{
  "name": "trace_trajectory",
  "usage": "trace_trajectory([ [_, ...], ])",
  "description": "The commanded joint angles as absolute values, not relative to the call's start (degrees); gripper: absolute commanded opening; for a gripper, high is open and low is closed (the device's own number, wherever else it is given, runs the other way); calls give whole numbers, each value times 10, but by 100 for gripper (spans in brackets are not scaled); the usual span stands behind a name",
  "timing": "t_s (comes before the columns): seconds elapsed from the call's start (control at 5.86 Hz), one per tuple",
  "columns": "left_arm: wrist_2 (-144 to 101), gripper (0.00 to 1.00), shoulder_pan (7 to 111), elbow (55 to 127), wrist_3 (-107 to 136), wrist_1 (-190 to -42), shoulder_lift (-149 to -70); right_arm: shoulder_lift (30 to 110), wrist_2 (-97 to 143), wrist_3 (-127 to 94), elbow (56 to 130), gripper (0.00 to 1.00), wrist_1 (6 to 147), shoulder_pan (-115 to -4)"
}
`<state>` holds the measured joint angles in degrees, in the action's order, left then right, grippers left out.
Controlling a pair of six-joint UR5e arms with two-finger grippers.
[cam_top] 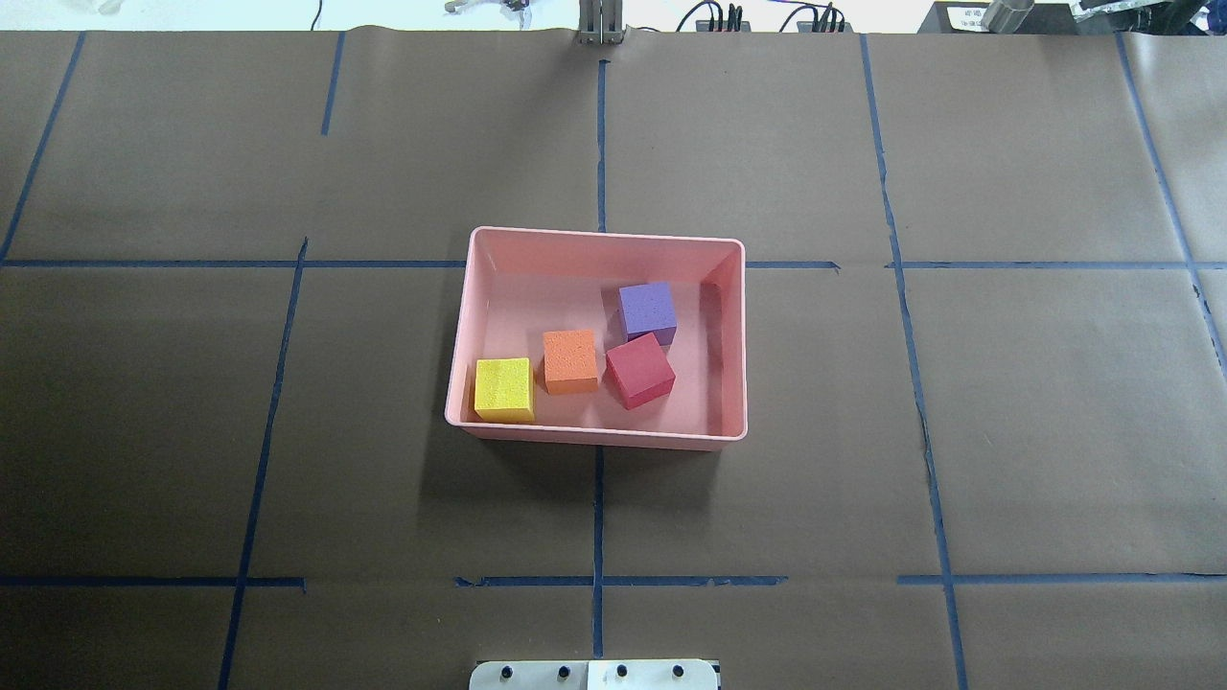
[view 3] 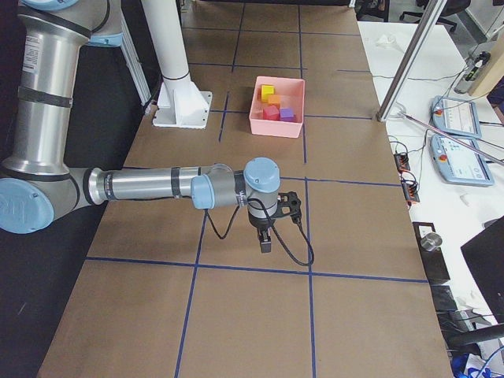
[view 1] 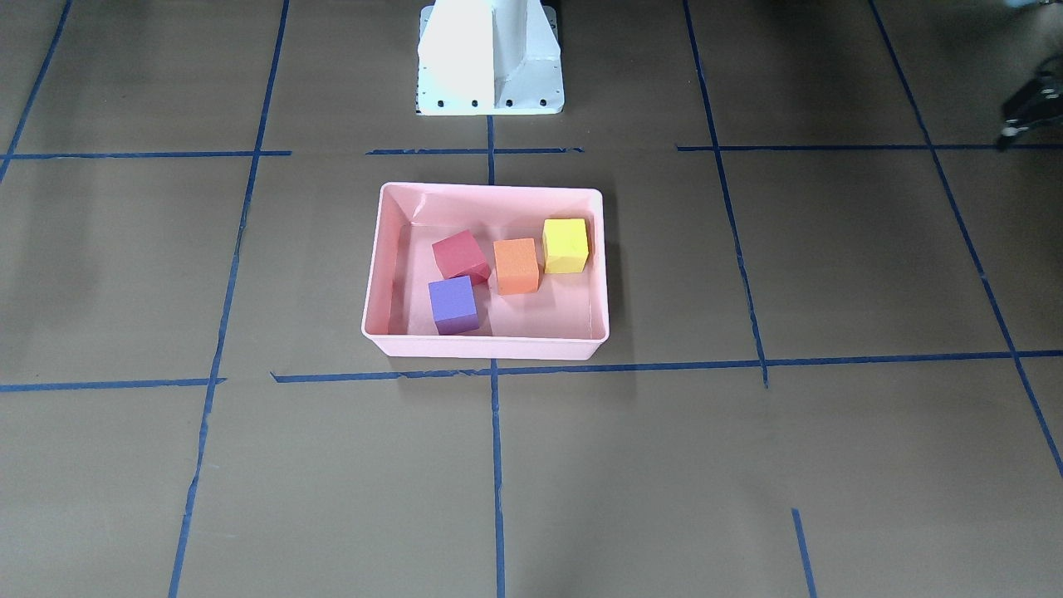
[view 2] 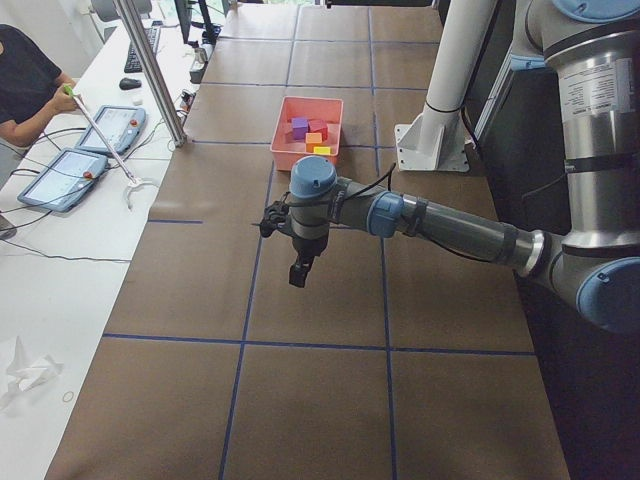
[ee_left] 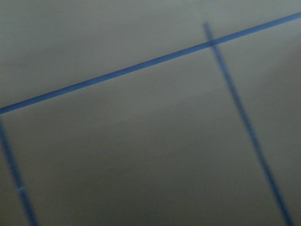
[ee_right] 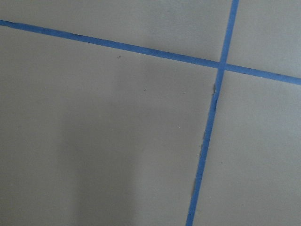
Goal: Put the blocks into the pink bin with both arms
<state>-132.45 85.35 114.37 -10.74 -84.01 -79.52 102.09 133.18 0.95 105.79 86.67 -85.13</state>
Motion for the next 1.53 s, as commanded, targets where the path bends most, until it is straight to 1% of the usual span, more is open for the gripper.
trace_trajectory([
  [0.0, -1326, 100, 906, 1094, -167, -740, -823, 1019, 1332, 44, 1054, 100, 920, -873],
  [0.17, -1329, 100, 906, 1087, -106, -695, -837, 1013, 1332, 44, 1053, 100, 929, -872],
  [0.51, -1332, 100, 903, 1065, -95, -704, -834, 1020, 1334, 42, 1065, 100, 926, -872],
  [1.02, -1332, 100, 903, 972, -91, -842, -835, 1016, 1350, 40, 1078, 100, 925, -860],
  [1.19, -1332, 100, 903, 957, -92, -862, -840, 1015, 1348, 37, 1072, 100, 925, -857],
  [1.36, -1333, 100, 905, 986, -90, -854, -838, 1018, 1353, 35, 1072, 100, 927, -857],
])
